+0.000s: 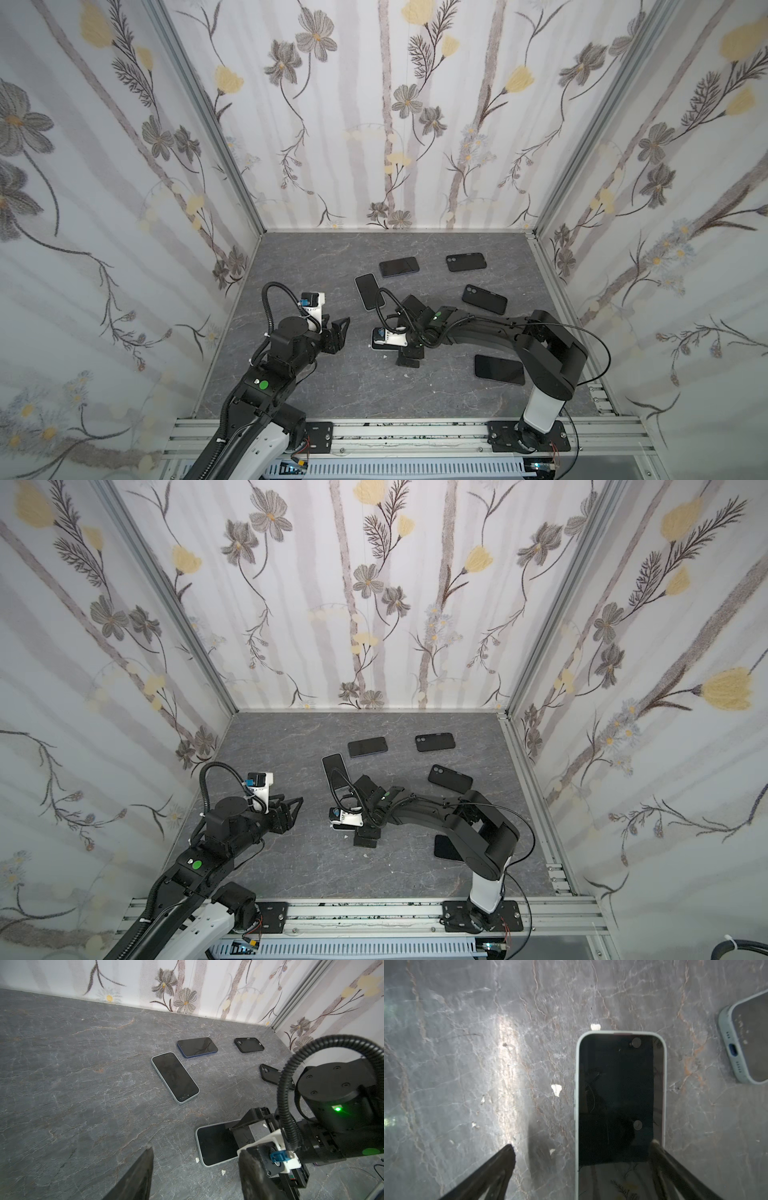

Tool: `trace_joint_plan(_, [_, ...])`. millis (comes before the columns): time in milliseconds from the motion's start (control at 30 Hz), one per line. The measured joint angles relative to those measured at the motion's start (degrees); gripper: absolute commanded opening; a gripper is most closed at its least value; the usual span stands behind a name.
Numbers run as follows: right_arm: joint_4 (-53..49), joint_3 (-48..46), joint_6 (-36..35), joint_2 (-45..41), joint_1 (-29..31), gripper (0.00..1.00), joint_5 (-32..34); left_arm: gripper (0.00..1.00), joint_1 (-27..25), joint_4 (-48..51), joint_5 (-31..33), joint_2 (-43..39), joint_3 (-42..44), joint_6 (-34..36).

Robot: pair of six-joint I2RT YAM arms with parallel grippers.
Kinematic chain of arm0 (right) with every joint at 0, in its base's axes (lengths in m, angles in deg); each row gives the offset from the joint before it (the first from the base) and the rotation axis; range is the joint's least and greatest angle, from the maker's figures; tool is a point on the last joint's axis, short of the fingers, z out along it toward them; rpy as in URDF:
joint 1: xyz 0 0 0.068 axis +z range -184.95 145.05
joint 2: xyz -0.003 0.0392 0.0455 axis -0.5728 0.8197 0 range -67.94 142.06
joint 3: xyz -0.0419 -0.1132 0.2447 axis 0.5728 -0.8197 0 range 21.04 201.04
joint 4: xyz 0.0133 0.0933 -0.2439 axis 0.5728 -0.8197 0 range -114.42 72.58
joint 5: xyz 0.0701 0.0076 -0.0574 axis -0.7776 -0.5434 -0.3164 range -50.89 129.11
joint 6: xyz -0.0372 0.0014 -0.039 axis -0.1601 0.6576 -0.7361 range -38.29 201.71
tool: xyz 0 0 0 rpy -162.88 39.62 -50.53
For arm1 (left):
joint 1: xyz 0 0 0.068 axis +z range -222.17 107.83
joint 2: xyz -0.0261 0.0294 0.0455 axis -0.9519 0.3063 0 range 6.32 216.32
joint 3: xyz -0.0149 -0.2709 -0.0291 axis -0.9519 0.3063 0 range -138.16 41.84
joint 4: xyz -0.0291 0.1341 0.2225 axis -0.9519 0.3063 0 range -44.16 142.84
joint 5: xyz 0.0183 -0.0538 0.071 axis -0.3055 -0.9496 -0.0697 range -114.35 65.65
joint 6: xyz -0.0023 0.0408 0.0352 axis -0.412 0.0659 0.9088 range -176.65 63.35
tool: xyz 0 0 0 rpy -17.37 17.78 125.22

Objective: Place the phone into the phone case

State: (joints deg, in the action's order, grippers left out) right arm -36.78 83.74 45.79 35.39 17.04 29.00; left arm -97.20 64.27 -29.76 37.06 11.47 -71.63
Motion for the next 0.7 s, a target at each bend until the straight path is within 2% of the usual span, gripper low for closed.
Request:
trace_joint_plan(567, [-2.08,6.19,2.47,5.88,-1.79,1.0,-0.11,0.65,0.0,-0.26,0.87,-0.46,0.17,0.17])
trace_joint_plan(700, [-4.83,8.63,2.69,8.24,-2.62,0.94,-1.6,0.64,0.0,-0.59,0.87,-0.48,0.26,0.22])
